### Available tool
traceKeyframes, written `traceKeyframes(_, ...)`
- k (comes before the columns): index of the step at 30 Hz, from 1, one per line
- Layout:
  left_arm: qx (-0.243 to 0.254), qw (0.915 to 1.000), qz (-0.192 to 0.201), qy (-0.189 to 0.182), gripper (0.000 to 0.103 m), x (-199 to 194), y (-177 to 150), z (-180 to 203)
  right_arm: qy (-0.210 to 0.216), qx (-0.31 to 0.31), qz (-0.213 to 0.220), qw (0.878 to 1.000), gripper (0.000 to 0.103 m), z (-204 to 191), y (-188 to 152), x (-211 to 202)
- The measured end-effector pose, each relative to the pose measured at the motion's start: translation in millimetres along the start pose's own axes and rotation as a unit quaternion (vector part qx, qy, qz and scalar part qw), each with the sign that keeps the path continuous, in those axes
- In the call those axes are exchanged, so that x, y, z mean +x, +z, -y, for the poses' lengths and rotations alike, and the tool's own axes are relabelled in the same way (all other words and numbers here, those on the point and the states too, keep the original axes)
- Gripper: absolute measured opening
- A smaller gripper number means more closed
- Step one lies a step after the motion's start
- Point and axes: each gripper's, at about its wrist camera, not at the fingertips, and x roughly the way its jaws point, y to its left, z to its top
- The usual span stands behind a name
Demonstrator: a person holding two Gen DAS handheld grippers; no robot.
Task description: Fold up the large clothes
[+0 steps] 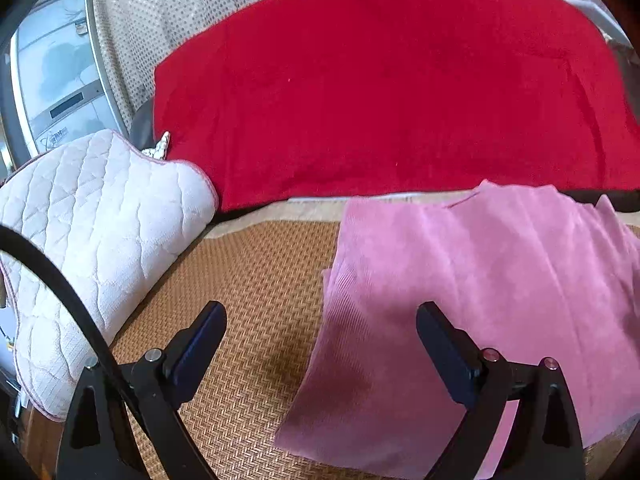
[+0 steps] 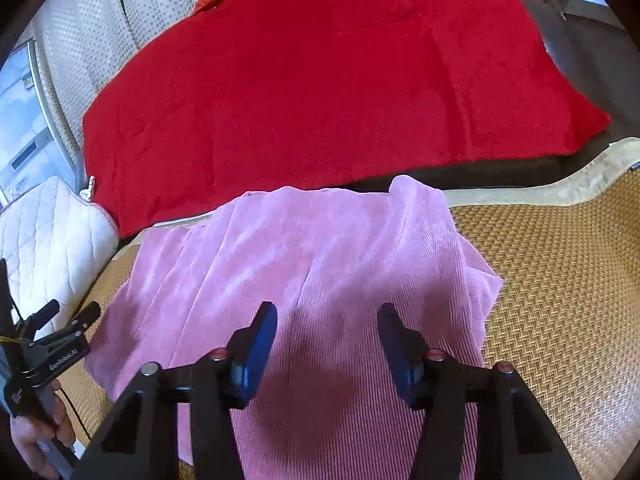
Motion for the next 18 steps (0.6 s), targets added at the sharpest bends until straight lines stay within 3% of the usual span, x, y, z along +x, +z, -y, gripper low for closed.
traceKeyframes(18, 0.015, 0.9992, 0.009, -0.037, 0.096, -1, 5, 42, -0.019, -0.024, 0.002, 1.0, 0.055, -4, -7, 2)
